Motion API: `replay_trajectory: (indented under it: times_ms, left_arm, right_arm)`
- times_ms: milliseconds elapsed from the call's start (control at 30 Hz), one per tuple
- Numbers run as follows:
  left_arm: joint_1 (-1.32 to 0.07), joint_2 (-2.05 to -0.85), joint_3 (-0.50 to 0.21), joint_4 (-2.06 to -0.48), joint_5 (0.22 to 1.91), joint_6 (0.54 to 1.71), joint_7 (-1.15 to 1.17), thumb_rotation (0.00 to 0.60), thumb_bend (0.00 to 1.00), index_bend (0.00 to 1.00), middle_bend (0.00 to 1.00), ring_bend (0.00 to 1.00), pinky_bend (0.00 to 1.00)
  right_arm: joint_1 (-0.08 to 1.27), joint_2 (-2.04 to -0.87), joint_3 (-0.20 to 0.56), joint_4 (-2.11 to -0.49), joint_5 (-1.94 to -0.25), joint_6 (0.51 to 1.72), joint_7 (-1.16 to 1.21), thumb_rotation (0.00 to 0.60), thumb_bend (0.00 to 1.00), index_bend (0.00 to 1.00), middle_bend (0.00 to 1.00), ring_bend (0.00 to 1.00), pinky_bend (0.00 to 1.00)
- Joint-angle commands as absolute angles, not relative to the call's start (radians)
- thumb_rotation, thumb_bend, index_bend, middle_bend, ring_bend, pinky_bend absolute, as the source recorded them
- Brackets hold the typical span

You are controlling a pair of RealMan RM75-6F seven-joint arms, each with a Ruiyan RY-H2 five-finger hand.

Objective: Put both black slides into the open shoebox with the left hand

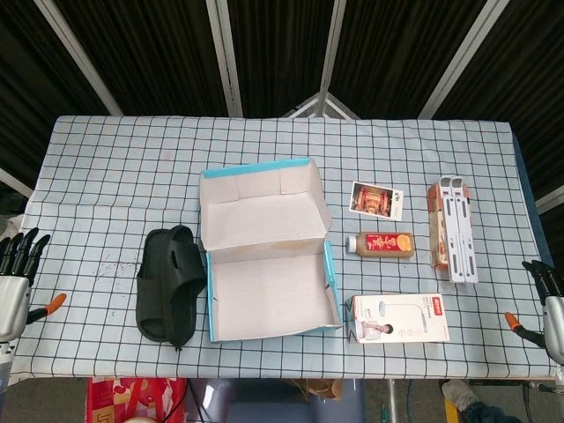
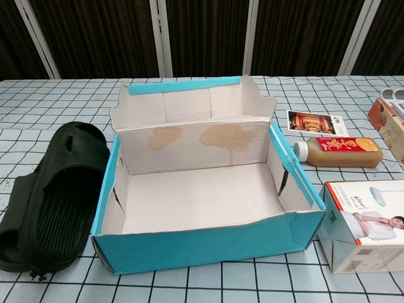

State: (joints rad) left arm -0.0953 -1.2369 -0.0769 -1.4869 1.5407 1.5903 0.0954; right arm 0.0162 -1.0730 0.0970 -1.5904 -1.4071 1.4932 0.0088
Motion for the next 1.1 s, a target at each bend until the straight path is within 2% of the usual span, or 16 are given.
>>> replay_trajectory:
  times_ms: [33, 333, 733, 967, 1100]
  left_arm:
    - [-0.095, -1.236, -0.079, -1.484, 1.536, 1.588, 0.089, 0.6, 0.21, 0.05, 0.0, 0.0, 0.02]
    - [-0.091, -1.232, -0.075, -1.488, 1.549, 1.601, 0.08, 0.6, 0.21, 0.05, 0.0, 0.0, 0.02]
    - [-0.107, -1.239, -0.052, -1.509, 1.564, 1.557, 0.108, 0.6, 0.2, 0.03, 0.01, 0.0, 0.02]
    - [-0.144, -1.244, 0.018, -1.579, 1.614, 1.442, 0.107, 0.6, 0.19, 0.02, 0.07, 0.0, 0.02]
    - [-0.163, -1.292, 0.024, -1.574, 1.606, 1.39, 0.175, 0.6, 0.18, 0.04, 0.15, 0.0, 0.02]
  right_arm:
    - [0.017, -1.073, 0.096, -1.593, -1.405, 1.49, 0.004, 0.6, 0.23, 0.17, 0.17, 0.16, 0.19]
    - [0.018, -1.07, 0.091, -1.604, -1.401, 1.478, -0.006, 0.6, 0.23, 0.17, 0.17, 0.17, 0.19]
    - [0.01, -1.063, 0.09, -1.618, -1.394, 1.485, -0.013, 0.6, 0.23, 0.17, 0.17, 0.17, 0.19]
    - [0.004, -1.057, 0.091, -1.619, -1.392, 1.491, 0.001, 0.6, 0.23, 0.17, 0.17, 0.17, 0.19]
    - [0.002, -1.054, 0.091, -1.621, -1.394, 1.494, 0.008, 0.6, 0.23, 0.17, 0.16, 0.18, 0.19]
